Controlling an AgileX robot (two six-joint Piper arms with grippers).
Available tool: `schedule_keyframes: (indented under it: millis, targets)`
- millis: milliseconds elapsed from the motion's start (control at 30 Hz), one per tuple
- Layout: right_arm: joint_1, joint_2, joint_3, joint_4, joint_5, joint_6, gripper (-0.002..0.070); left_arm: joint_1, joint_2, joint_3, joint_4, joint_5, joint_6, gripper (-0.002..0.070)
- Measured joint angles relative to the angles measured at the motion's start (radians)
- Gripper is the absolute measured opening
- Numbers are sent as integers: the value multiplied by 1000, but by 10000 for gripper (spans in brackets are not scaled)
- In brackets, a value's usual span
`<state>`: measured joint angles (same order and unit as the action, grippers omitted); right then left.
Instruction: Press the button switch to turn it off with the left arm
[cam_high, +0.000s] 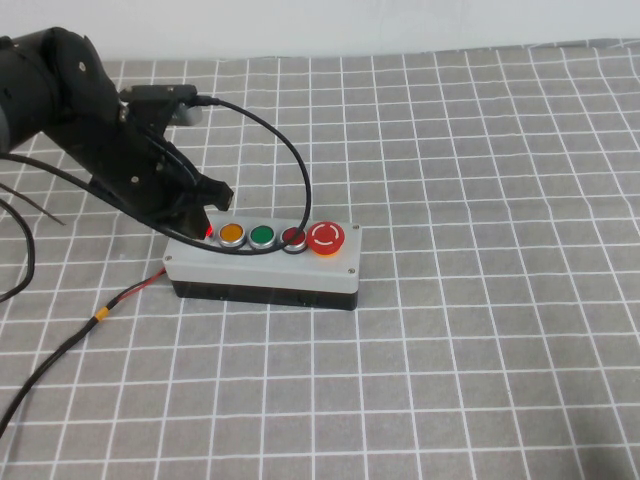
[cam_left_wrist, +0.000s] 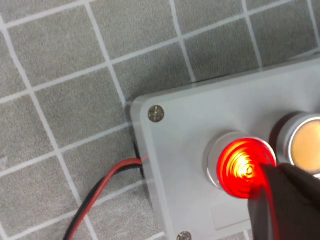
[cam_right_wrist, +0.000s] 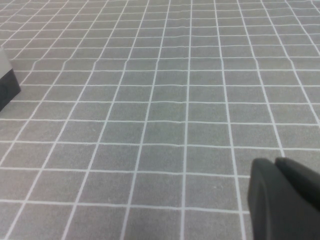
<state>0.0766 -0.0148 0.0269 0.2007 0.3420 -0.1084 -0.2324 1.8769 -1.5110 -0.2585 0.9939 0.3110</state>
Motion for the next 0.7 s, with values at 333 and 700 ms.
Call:
schedule_keyframes:
  millis: [333, 700]
  targets:
    - [0, 0, 0, 0, 0, 0, -17, 0, -362, 212, -95, -217, 72, -3]
    - [0, 0, 0, 0, 0, 0, -17, 0, -1110, 751, -147, -574, 112, -3]
